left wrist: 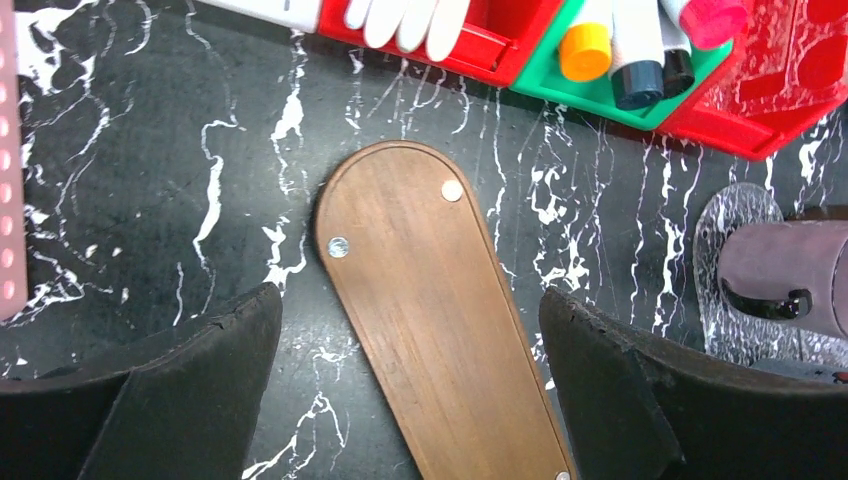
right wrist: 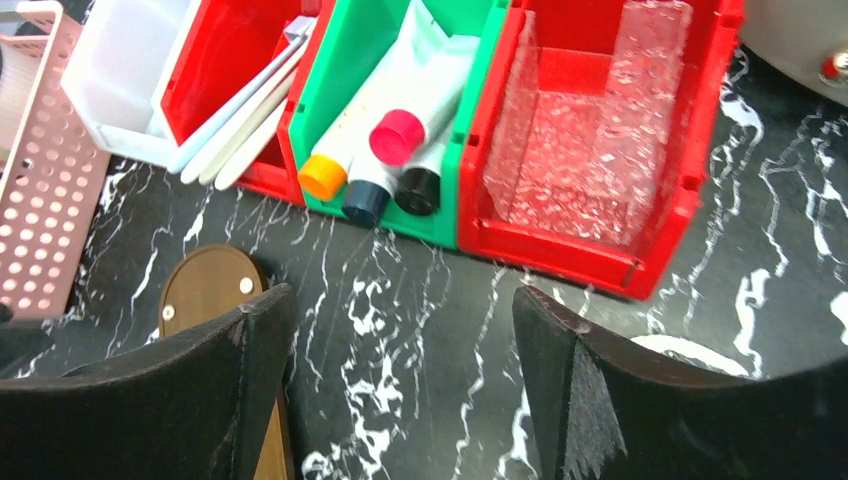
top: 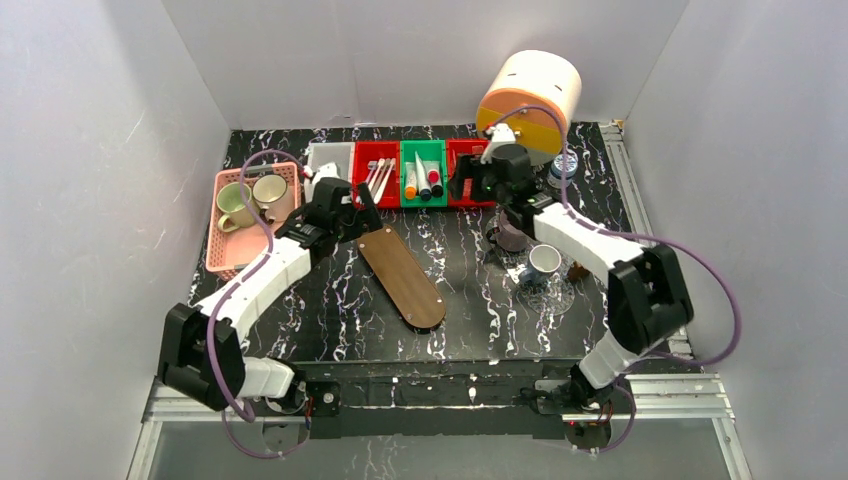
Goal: Prepare toiletry sets of a toothbrush and toothpaste on the tray
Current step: Pick up the toothpaste from the storage box.
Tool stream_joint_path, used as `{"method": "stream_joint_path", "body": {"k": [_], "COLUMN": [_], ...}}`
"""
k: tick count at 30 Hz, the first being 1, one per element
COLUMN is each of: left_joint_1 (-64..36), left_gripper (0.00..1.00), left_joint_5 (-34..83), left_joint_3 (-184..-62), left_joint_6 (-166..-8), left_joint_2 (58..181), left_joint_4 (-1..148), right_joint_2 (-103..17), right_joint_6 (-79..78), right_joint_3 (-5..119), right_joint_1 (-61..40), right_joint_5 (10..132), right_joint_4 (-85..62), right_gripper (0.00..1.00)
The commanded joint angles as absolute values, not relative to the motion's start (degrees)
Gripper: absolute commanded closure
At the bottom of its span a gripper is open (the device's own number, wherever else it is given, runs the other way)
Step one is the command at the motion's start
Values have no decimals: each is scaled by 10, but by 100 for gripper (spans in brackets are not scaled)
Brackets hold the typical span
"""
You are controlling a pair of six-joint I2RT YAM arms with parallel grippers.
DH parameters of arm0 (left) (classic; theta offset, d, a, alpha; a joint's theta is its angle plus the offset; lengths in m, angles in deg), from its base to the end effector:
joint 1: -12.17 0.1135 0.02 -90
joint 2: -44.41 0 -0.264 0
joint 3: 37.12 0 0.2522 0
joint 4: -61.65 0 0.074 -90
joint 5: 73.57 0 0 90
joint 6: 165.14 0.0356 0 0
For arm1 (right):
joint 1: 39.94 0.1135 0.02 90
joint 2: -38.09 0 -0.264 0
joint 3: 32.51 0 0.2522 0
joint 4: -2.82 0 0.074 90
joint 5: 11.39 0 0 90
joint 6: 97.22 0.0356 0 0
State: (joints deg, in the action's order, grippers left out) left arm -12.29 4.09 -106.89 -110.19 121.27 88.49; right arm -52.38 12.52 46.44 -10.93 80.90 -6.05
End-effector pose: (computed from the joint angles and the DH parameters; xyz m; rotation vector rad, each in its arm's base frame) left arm 0.2767 -0.1175 0.2787 -0.3242 2.1463 -0.3693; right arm 0.3260 0.1792 0.2889 -0.1314 1.9584 0.5273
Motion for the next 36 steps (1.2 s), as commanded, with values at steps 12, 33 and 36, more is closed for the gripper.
{"method": "stream_joint_path", "body": {"k": [12, 33, 36], "left_joint_1": [-107, -107, -107], "left_gripper": [2, 2, 2], "left_joint_5": [31, 69, 79], "left_joint_3": [-1009, -1004, -1002], "left_joint_6": [-1121, -1134, -1149], "left_joint_2": [1116, 1114, 1117], "left_joint_4": [887, 876, 868], "right_joint_2": [-756, -857, -829], "right_joint_6": [110, 100, 103], "right_joint_3": [685, 785, 763], "right_joint_1": [-35, -31, -29], "right_joint_5": [983, 1022, 1007], "right_joint_4": [-63, -84, -65], "right_gripper": [34, 72, 86]}}
